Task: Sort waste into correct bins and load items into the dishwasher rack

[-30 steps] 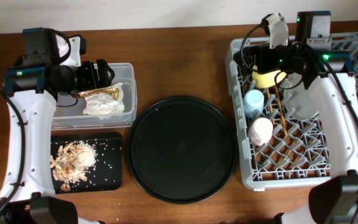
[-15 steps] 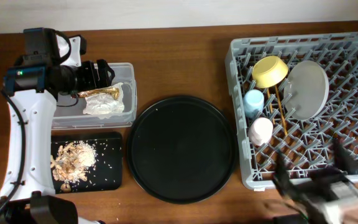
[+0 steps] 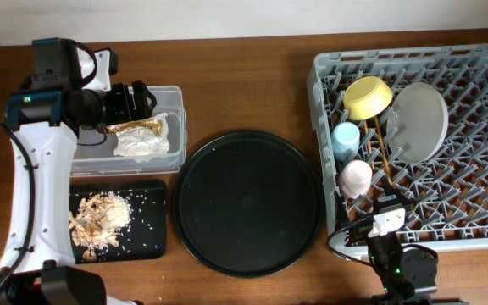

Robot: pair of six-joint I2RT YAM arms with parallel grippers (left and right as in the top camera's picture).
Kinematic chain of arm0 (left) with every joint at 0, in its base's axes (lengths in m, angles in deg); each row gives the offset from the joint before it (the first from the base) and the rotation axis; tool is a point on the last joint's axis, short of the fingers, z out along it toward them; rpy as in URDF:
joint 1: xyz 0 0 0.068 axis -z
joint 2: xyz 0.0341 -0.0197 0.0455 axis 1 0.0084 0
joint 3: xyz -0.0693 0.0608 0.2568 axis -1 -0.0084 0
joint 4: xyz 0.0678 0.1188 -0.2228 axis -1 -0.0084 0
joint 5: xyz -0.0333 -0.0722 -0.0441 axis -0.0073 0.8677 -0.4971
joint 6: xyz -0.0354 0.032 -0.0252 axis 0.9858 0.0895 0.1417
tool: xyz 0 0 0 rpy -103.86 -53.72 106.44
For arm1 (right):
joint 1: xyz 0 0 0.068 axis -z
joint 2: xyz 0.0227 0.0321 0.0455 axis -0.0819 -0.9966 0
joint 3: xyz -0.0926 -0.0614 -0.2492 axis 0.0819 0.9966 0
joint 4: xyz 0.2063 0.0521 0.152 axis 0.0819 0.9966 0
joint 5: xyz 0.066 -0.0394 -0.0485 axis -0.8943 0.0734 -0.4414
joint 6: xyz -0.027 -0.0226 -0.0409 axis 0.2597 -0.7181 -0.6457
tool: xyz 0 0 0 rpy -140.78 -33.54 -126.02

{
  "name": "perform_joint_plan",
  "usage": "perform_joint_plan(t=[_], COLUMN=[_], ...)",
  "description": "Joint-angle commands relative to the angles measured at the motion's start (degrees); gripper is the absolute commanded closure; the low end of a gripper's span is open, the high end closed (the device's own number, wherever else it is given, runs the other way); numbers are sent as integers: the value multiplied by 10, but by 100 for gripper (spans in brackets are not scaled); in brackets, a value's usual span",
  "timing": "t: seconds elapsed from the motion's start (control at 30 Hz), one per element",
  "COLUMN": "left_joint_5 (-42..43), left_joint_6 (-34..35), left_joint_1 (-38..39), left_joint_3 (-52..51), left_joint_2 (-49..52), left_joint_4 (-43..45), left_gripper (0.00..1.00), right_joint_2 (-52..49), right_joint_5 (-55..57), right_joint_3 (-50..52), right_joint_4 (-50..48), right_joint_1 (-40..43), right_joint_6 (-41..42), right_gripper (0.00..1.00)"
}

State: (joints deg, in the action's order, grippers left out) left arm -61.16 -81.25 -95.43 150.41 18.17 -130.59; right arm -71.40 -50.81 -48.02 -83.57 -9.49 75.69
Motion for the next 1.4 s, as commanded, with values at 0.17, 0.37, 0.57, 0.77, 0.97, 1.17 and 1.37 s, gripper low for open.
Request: perform_joint_plan(t=[0.17,0.37,0.57,0.77,0.97,1.17,1.37], left_joint_5=[0,0,-69,-103,-164,-186,-186], left_joint_6=[-5,-5,-5,-5,2,-1,-1], left_joint_1=[0,22,68,68,68,68,68], left_joint_3=[1,-14,-362,-835,-947,-948,-948], left_joint_2=[-2,-172,-530,-853,-944,-944,-944], left_joint_4=[1,-1,85,699,590,543,543], left_gripper=[1,1,1,1,1,1,1], right_joint_2=[2,2,2,2,2,2,2], right_joint_5=[9,9,9,9,9,9,9], right_joint_3=[3,3,3,3,3,3,3], right_joint_4=[4,4,4,4,4,4,4], right_joint_1=[4,4,4,4,4,4,4], right_joint_6=[5,5,5,5,5,5,5], right_gripper=[1,1,1,1,1,1,1])
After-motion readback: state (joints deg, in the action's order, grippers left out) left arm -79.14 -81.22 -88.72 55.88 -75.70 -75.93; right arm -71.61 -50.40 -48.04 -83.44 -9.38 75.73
